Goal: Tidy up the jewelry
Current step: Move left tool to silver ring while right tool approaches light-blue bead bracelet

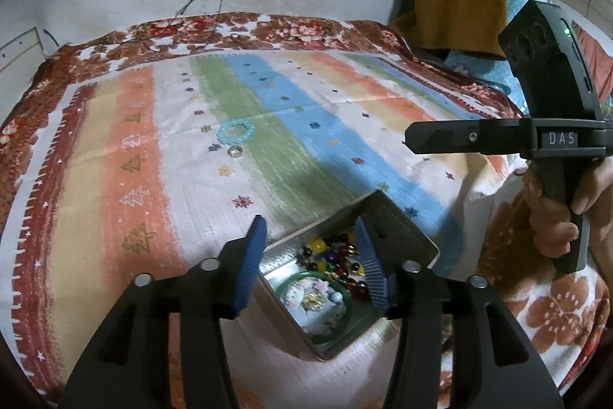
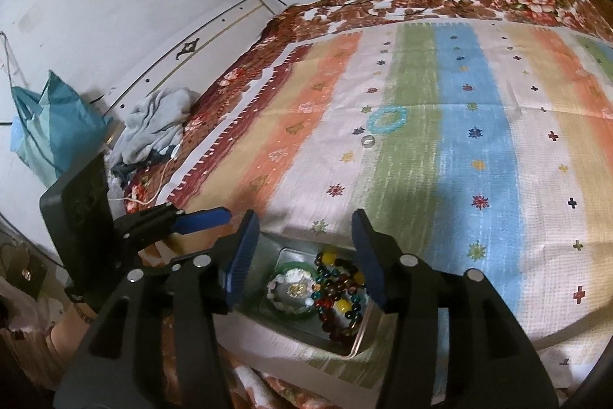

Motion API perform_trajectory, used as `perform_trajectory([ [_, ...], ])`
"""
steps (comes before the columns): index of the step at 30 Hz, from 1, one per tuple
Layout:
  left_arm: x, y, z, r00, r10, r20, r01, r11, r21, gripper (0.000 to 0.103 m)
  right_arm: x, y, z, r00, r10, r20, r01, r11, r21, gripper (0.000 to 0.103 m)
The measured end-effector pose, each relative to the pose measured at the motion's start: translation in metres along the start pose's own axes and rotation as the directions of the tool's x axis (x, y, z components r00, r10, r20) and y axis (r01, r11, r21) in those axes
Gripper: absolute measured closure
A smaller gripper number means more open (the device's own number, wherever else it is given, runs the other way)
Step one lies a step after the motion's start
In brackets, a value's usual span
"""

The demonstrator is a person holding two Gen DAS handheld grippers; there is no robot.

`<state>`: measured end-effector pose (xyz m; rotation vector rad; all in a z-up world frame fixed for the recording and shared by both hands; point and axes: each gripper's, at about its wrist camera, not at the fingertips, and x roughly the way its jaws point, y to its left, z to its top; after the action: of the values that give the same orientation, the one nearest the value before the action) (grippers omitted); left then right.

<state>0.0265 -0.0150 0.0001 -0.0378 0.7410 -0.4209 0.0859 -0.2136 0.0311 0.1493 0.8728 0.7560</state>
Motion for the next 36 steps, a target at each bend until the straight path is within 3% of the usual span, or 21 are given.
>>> perform_trajectory([
  [9,0.016,0.023,0.015,0.998,0.063,-0.01,-0.063,0.997,-0.038,0.047,0.017,-0.009,0.017,0.997,-0.069,-0.023,0.068,0.998,-0.009,0.038],
  [14,0.027,0.035,0.021,0.997,0.076,-0.032,-0.079,0.994,-0.074,0.045,0.029,-0.019,0.029,0.991,-0.126,-0.037,0.126,0.992,-0.017,0.036],
  [18,0.037,0.038,0.024,0.995,0.09,-0.05,-0.093,0.994,-0.062,0.044,0.037,-0.026,0.04,0.989,-0.14,-0.04,0.139,0.99,-0.008,0.029],
  [26,0.058,0.05,0.038,0.993,0.099,-0.072,-0.103,0.993,-0.054,0.042,0.053,-0.041,0.059,0.983,-0.173,-0.056,0.173,0.985,0.002,0.027],
  [36,0.089,0.066,0.054,0.986,0.125,-0.113,-0.128,0.991,-0.021,0.032,0.08,-0.056,0.08,0.977,-0.19,-0.095,0.191,0.982,-0.001,0.02],
])
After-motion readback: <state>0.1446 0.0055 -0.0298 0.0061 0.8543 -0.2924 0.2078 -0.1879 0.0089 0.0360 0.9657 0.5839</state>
